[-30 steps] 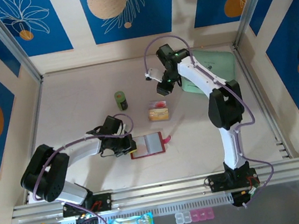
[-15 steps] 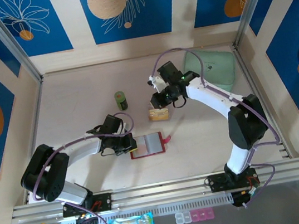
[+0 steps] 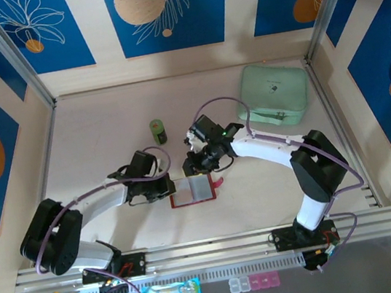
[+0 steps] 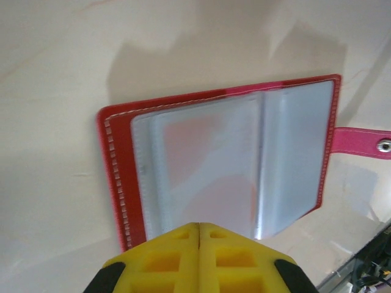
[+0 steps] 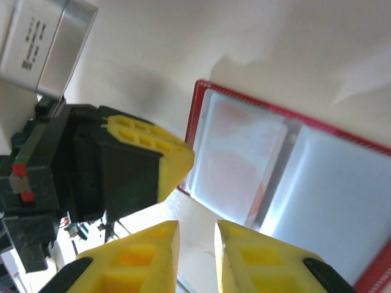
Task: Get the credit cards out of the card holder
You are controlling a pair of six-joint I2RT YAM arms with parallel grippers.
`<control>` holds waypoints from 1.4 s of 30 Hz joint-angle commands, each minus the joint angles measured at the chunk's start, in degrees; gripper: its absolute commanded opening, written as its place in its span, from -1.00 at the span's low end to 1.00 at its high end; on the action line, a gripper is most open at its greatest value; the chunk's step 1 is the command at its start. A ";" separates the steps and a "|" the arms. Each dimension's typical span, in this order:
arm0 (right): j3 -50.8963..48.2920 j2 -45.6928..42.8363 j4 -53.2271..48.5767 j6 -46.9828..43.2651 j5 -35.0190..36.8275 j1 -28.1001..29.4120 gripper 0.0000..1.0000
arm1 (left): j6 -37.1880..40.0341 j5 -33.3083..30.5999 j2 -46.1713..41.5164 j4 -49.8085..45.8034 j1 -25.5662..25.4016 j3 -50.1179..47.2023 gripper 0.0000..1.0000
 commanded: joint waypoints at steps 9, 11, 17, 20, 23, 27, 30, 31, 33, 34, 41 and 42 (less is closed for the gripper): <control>0.23 5.56 4.76 6.40 -3.93 3.02 -0.37 | 1.03 -1.25 0.34 -1.35 0.95 -2.62 -1.00; 0.35 6.32 4.61 6.72 -3.94 3.12 -0.35 | 0.95 -1.10 0.80 -1.09 0.99 -2.76 -1.00; 0.93 8.58 4.77 7.26 -4.55 3.70 -0.33 | 1.21 -1.54 1.23 -1.13 1.13 -2.98 -1.00; 1.35 9.55 4.61 7.37 -4.85 4.04 -0.33 | 1.21 -1.45 1.05 -1.13 1.09 -3.07 -1.00; 1.87 10.73 4.24 7.45 -5.15 4.32 -0.32 | 1.23 -1.50 0.90 -1.03 1.19 -3.16 -1.00; 2.33 11.96 4.06 7.61 -5.42 4.75 -0.32 | 1.21 -1.11 1.05 -1.01 1.28 -3.33 -1.00; 2.73 12.65 3.18 7.59 -4.91 4.94 -0.33 | 1.15 -1.19 1.03 -0.93 1.32 -3.59 -1.00; 2.88 12.84 2.80 7.64 -4.50 5.02 -0.32 | 1.13 -1.19 1.10 -0.86 1.38 -3.65 -1.00; 3.02 12.99 2.25 7.58 -4.04 5.01 -0.32 | 1.13 -1.02 1.10 -0.91 1.37 -3.84 -1.00; 3.09 13.10 1.95 7.63 -3.85 5.05 -0.33 | 1.13 -0.97 1.10 -0.81 1.40 -3.86 -1.00; 3.74 13.28 -1.06 6.78 -1.37 4.90 -0.33 | 1.30 -0.71 1.44 -0.91 1.67 -3.95 -1.00; 3.79 13.26 -1.45 6.62 -0.96 4.87 -0.34 | 1.32 -0.66 1.48 -0.85 1.66 -3.94 -1.00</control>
